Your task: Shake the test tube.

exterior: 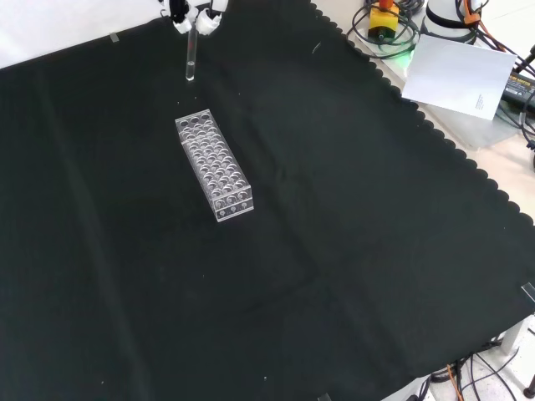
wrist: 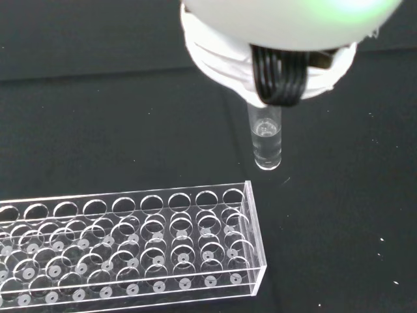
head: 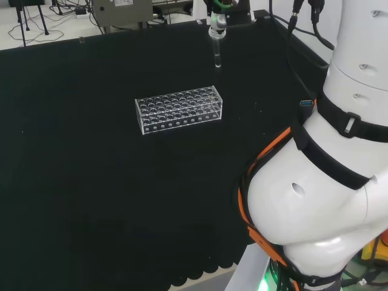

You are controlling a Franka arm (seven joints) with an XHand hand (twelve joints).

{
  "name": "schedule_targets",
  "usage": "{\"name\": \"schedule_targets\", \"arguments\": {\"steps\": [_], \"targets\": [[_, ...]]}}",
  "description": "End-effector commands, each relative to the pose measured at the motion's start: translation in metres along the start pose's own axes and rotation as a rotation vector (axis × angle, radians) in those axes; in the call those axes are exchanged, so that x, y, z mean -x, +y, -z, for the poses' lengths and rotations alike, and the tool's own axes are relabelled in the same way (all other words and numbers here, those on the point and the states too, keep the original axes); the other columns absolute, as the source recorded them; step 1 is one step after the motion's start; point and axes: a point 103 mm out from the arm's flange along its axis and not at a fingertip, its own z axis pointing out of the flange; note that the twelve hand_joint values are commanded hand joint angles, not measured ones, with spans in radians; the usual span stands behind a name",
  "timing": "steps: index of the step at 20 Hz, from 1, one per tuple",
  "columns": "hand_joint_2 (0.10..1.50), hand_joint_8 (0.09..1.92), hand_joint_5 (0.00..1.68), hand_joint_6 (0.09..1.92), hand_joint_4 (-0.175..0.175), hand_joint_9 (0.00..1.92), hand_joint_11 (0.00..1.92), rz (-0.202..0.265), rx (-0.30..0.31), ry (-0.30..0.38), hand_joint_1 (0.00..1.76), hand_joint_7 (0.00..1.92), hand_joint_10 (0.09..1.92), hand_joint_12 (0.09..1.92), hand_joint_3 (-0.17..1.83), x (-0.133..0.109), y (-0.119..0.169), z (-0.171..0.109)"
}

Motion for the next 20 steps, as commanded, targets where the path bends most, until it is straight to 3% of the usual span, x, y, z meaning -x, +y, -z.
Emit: {"name": "schedule_targets", "arguments": {"steps": [1,6,16,20], "targets": [[0.57,0.58,1.38,0.44,-0.175,1.51,0.75,0.023,-0.004,0.005,1.44,1.47,0.09,1.2,0.69,-0.009,0.001,-0.001],[0.57,0.58,1.38,0.44,-0.175,1.51,0.75,0.076,-0.013,0.023,1.44,1.48,0.09,1.2,0.69,-0.041,0.005,-0.006],[0.57,0.58,1.38,0.44,-0.175,1.51,0.75,0.233,-0.015,0.067,1.44,1.48,0.09,1.2,0.69,-0.114,0.01,-0.004],[0.57,0.58,1.38,0.44,-0.175,1.51,0.75,0.27,-0.01,0.068,1.44,1.48,0.09,1.2,0.69,-0.129,0.011,-0.001]]}}
